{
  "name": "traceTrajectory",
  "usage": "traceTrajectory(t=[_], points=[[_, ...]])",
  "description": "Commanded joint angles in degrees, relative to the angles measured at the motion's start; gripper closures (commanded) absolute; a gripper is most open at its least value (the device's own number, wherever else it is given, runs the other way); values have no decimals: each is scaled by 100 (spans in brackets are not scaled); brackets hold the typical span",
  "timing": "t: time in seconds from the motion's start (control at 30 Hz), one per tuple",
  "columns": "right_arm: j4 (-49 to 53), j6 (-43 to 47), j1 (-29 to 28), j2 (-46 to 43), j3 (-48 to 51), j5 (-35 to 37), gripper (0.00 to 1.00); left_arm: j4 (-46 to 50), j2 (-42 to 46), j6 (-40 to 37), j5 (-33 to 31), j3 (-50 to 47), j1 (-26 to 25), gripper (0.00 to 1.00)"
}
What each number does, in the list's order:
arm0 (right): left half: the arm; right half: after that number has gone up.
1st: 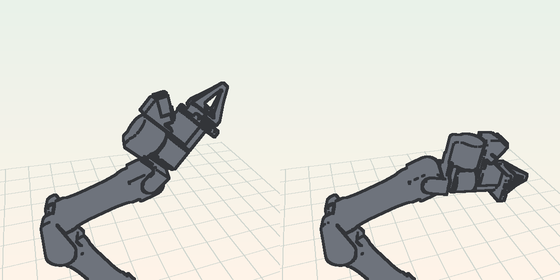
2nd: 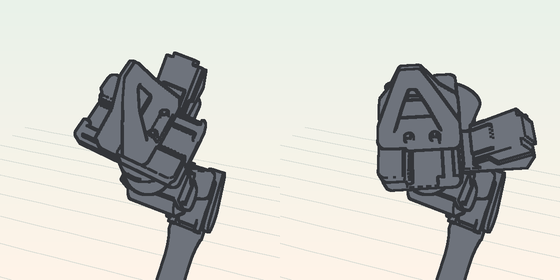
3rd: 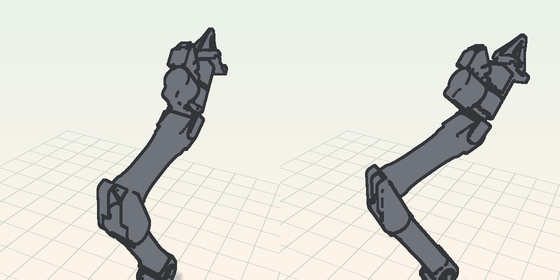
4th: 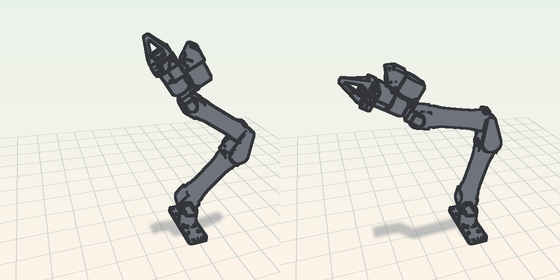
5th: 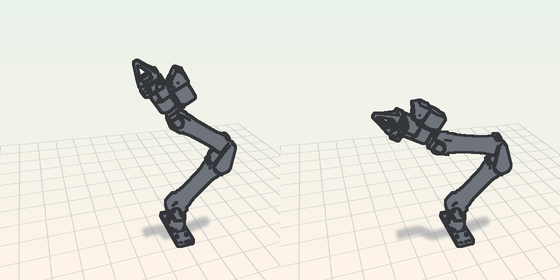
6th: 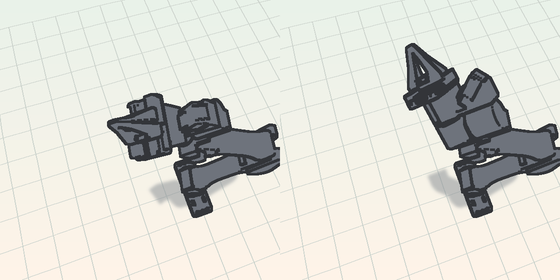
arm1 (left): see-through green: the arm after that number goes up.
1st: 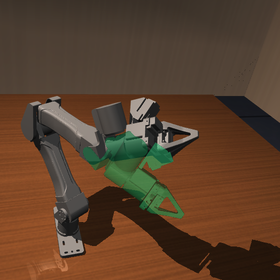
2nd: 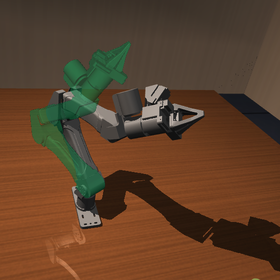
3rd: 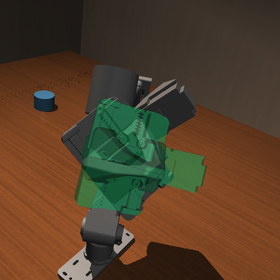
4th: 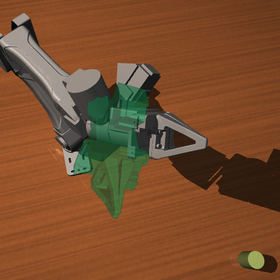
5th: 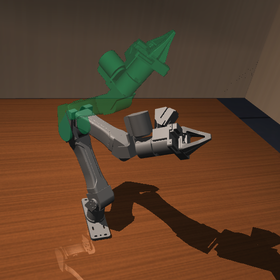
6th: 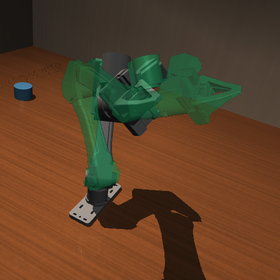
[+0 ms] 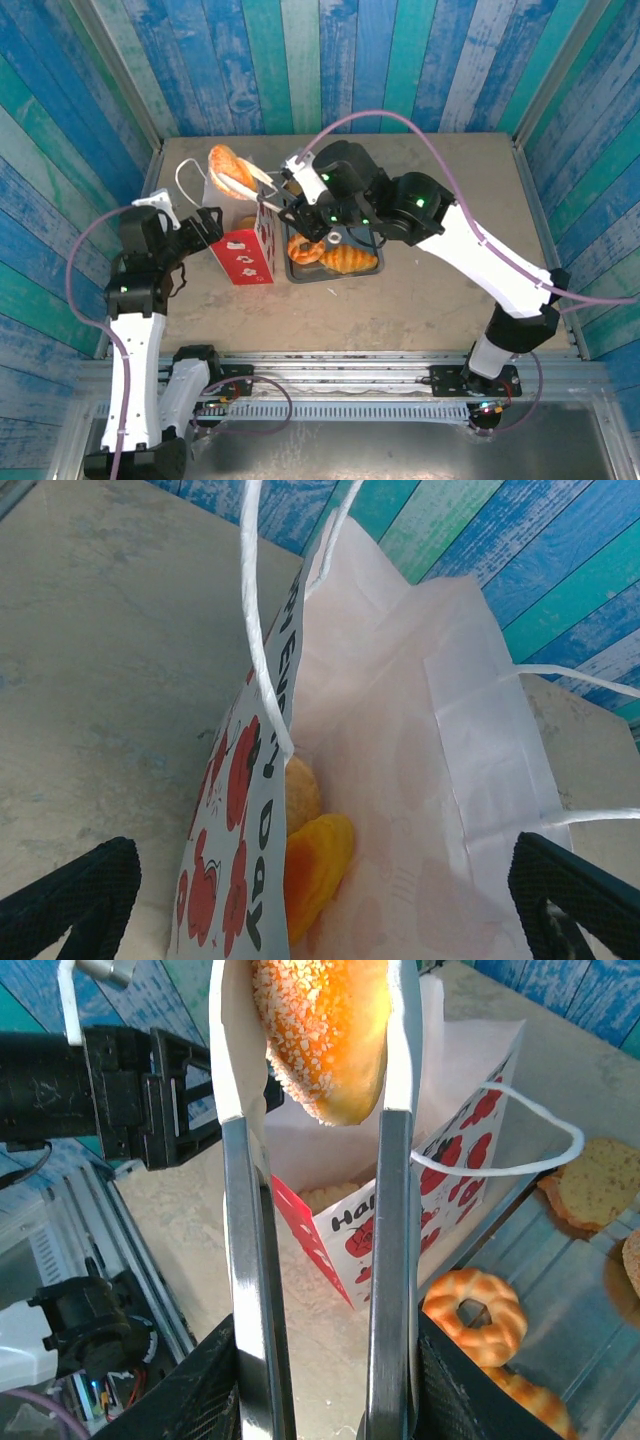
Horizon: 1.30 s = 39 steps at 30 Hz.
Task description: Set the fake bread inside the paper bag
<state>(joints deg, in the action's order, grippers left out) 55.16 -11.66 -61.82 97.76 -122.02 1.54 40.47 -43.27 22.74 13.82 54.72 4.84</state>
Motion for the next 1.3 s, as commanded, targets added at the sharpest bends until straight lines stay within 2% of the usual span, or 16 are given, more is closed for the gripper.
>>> traceTrajectory(t=[0.0, 0.37, 0.87, 1.0, 1.27], points=[[-34, 106, -66, 149, -319, 243, 60, -248, -91, -76, 91, -76, 50, 2], [74, 194, -73, 657, -526, 425, 60, -338, -360, -295, 219, -55, 304, 18], [161, 270, -76, 1068, -569, 167, 57, -474, -407, -413, 511, -120, 535, 54], [233, 283, -70, 1088, -535, 215, 57, -467, -386, -446, 410, -133, 544, 60], [286, 306, -62, 950, -249, 338, 51, -443, -332, -481, 295, -171, 544, 62]])
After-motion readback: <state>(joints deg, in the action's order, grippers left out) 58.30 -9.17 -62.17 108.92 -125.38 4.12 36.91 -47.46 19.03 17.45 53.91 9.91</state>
